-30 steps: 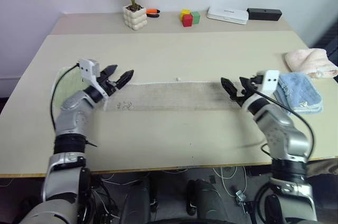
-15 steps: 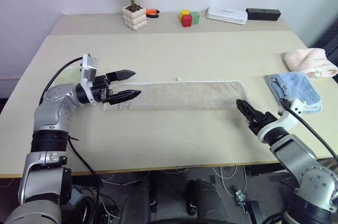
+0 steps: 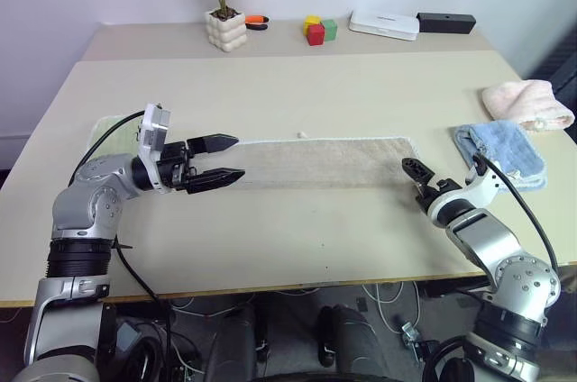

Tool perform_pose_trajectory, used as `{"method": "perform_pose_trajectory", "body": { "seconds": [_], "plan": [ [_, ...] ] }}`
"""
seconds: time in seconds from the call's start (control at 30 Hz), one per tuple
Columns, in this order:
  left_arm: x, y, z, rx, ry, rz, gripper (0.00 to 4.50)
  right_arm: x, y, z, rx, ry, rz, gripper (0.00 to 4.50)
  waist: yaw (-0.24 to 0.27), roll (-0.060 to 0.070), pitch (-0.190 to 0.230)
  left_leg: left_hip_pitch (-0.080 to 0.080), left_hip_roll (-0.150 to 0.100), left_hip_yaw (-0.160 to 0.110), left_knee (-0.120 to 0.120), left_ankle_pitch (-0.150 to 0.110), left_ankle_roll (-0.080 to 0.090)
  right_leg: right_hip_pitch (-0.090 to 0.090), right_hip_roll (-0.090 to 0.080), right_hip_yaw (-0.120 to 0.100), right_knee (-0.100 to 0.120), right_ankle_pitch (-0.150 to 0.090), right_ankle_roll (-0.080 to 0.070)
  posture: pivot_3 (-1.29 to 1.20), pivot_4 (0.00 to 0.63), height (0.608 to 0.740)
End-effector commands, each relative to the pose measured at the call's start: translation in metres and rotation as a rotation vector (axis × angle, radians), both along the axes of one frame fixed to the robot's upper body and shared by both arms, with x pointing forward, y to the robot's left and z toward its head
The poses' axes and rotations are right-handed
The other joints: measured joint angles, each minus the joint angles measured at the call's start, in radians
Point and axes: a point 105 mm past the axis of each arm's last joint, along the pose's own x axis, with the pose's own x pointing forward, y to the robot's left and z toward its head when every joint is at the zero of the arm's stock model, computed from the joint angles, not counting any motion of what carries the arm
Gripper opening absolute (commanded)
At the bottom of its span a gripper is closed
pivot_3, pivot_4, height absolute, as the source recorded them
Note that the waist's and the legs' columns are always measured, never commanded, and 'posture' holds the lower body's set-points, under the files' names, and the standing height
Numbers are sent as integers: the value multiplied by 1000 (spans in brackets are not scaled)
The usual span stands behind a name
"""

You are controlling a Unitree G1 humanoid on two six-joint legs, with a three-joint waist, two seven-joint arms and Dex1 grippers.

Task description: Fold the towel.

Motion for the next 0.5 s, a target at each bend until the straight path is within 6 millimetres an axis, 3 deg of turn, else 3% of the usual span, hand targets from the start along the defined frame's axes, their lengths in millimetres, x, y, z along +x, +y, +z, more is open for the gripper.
{"method": "perform_pose_trajectory", "body": {
  "seconds": [0.03,0.27,0.5],
  "plan": [
    [-6,7,13,-13,-55,24,4500,10,2,8,39,-36,2,3524,1,0,0,0,0,0,0,0,0,0,0,0,0,0,0,0,150,740],
    [-9,11,13,-15,-71,65,4500,20,-7,6,-61,-29,-30,77,3,1,1,0,0,0,0,0,0,0,-1,0,0,0,0,0,150,740],
    [-8,10,9,-11,-74,67,4500,7,-24,20,-342,-52,53,77,5,2,1,0,0,0,0,0,0,0,-1,0,-1,0,0,0,150,740]
  ]
}}
